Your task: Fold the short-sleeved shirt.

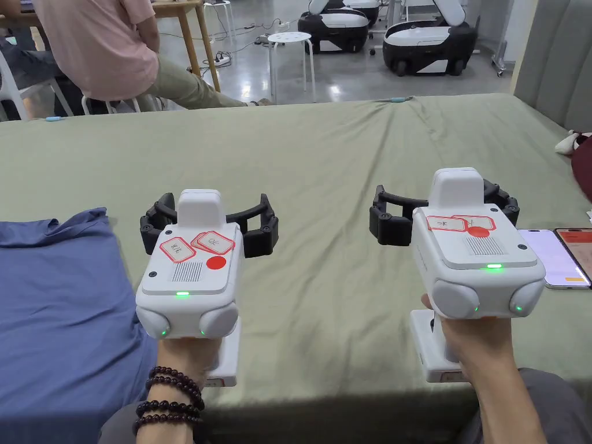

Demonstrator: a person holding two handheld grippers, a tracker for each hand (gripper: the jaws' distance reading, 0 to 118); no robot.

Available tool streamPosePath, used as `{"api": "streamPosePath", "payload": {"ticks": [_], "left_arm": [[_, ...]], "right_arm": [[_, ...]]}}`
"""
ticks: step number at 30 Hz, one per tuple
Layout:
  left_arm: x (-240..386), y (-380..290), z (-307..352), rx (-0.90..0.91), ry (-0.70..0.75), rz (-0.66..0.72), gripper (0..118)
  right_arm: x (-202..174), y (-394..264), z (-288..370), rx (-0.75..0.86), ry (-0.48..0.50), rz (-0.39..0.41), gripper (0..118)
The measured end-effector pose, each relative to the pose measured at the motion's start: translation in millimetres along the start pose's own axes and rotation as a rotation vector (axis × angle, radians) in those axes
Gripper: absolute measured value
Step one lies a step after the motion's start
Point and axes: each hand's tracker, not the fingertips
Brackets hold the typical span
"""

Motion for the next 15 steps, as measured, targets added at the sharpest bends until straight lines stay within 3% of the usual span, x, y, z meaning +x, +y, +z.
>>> {"api": "streamPosePath", "payload": {"ticks": [15], "left_arm": [[-0.9,6.4,1.5,-0.019,-0.019,0.036,118]], "right_arm": [[0.5,-1.4,0.3,-0.010,0.021,0.001,118]]}}
